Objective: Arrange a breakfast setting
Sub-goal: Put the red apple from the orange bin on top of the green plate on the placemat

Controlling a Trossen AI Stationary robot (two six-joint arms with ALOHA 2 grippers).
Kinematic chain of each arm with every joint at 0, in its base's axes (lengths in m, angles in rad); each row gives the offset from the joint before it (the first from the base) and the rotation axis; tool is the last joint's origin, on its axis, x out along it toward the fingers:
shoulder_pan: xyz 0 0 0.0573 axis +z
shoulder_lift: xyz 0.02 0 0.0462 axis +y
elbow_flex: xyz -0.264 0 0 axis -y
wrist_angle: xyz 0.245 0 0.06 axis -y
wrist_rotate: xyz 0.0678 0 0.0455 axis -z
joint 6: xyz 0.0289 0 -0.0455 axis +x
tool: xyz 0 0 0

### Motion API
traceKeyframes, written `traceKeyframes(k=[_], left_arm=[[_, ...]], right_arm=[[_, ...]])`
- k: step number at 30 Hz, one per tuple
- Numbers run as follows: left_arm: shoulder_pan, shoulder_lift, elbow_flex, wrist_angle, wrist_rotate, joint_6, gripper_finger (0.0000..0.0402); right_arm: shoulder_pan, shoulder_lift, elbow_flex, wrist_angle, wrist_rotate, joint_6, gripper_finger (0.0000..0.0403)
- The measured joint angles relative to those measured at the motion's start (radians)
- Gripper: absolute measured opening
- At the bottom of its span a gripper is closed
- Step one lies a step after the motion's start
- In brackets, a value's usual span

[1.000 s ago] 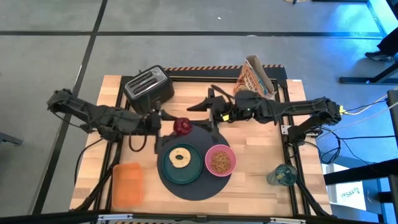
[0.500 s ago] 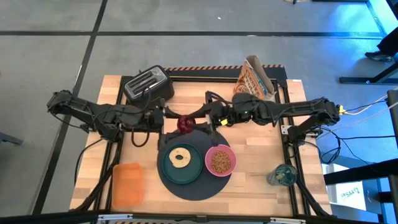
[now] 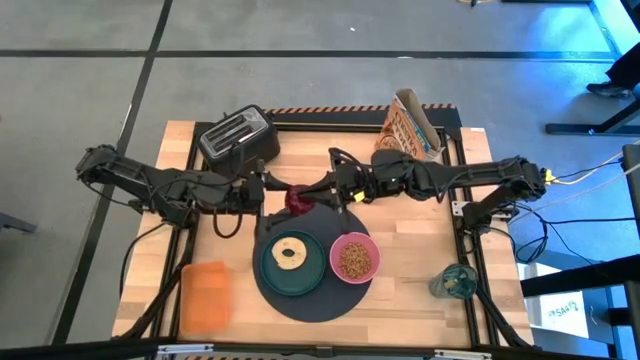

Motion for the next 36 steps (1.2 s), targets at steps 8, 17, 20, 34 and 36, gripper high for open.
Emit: traceKeyframes(k=[8, 17, 20, 34, 36], left_arm=[[-0.001, -0.013, 0.0, -0.037, -0.033, -0.047, 0.0329], [0.001, -0.025, 0.004, -0.521, 0.044, -0.269, 0.0385], [0.001, -0.03, 0.004, -0.633, 0.06, -0.334, 0.039], [0.04, -0.026, 0.003, -0.744, -0.036, -0.423, 0.0381], [0.041, -0.026, 0.003, -0.747, -0.086, -0.474, 0.038]], right_arm=[[0.0, 0.001, -0.002, -0.008, 0.023, 0.0, 0.0004], [0.001, 0.044, -0.019, -0.153, 0.043, -0.001, 0.0001], [0.001, 0.105, -0.059, -0.14, 0.019, 0.005, 0.0001], [0.061, 0.275, -0.139, 0.054, -0.104, 0.048, 0.0], [0.088, 0.299, -0.139, 0.066, -0.12, 0.024, 0.0]])
